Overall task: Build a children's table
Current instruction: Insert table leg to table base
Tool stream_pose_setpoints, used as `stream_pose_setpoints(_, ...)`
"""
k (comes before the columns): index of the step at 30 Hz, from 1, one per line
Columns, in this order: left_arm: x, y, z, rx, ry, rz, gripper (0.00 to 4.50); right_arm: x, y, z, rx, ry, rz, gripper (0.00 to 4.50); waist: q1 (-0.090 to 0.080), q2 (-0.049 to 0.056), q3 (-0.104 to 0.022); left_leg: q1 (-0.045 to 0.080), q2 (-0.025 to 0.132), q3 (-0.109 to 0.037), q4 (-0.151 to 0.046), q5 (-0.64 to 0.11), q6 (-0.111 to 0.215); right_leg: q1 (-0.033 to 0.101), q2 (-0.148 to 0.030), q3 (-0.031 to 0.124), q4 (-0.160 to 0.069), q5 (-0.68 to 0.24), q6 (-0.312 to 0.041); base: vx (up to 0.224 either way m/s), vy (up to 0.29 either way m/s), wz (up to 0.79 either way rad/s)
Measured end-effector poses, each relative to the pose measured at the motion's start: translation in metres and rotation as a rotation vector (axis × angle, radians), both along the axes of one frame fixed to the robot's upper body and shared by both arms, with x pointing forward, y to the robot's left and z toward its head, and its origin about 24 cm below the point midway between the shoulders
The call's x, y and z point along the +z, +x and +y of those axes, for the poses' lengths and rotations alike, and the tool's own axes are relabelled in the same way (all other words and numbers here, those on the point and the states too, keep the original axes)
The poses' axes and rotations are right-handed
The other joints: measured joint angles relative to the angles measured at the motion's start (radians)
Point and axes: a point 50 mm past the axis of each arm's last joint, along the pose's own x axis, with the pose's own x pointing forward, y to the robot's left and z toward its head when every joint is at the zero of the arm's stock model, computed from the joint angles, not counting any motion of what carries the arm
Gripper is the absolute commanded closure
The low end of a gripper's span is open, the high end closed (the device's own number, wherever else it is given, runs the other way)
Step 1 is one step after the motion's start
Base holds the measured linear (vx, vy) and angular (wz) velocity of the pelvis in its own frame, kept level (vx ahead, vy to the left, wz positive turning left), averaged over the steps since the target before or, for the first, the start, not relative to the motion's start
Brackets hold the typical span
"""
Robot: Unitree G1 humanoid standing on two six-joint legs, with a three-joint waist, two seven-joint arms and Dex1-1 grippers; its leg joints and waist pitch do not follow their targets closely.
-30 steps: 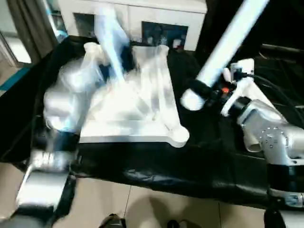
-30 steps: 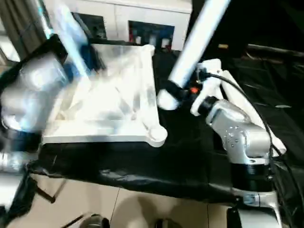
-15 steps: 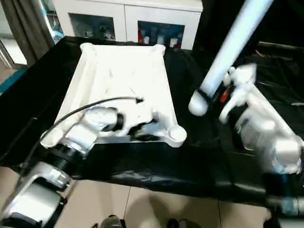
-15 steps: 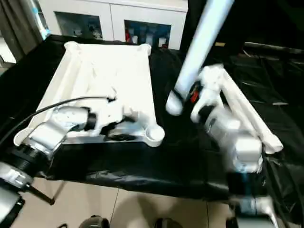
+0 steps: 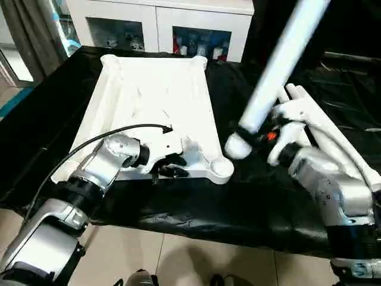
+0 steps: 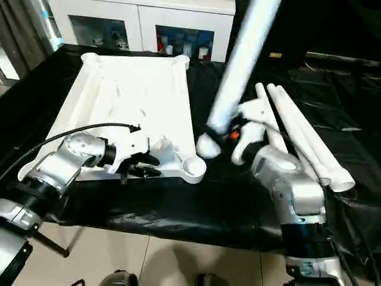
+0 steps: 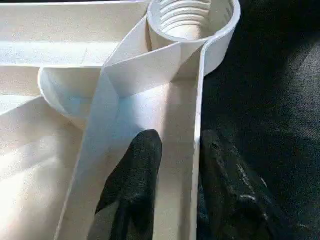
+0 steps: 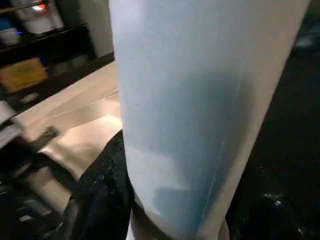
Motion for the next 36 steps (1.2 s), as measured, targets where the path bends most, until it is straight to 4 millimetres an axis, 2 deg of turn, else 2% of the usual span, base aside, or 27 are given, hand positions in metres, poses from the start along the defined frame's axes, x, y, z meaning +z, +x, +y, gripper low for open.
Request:
stream_pose_setpoints(8, -0.004, 0.000, 0.000, -0.001, 0.020, 0.025, 3.80, -0.011, 0.001, 0.009, 0.081, 0.016, 0.051, 2.59, -0.004, 0.000, 0.000, 0.000, 0.000, 0.000, 0.000, 0.000, 0.000, 0.000, 0.000, 0.000, 0.000, 0.000, -0.001, 0.000, 0.000, 0.00)
stream_pose_setpoints(14, -0.006, -0.001, -0.002, -0.009, 0.026, 0.041, 4.40, -0.021, 0.006, 0.014, 0.118, -0.017, 0.089, 2.59, -0.016, 0.000, 0.000, 0.000, 0.000, 0.000, 0.000, 0.000, 0.000, 0.000, 0.000, 0.000, -0.001, 0.001, -0.001, 0.000, 0.000, 0.00)
stream_pose_setpoints(19, -0.005, -0.001, -0.007, -0.011, 0.005, 0.055, 4.47, -0.028, 0.012, 0.011, 0.103, -0.022, 0.108, 2.59, -0.026, -0.001, 0.000, -0.001, 0.000, 0.000, -0.003, 0.000, 0.000, 0.000, 0.000, 0.000, -0.004, 0.000, -0.001, 0.000, 0.000, 0.00)
stream_pose_setpoints(25, -0.005, -0.001, -0.007, -0.012, -0.008, 0.058, 4.50, -0.029, 0.018, 0.012, 0.120, -0.039, 0.110, 2.59, -0.026, -0.001, 0.001, -0.001, 0.000, 0.001, -0.006, 0.000, 0.000, -0.002, 0.000, 0.000, -0.005, 0.000, -0.001, 0.000, 0.000, 0.00)
stream_pose_setpoints(36, -0.006, -0.002, -0.010, 0.005, -0.048, 0.039, 4.50, -0.030, 0.024, 0.010, 0.127, -0.034, 0.094, 2.59, -0.037, -0.003, 0.002, -0.001, 0.000, 0.002, -0.008, 0.000, 0.000, -0.002, 0.000, 0.000, -0.006, -0.001, 0.000, 0.000, 0.000, 0.00)
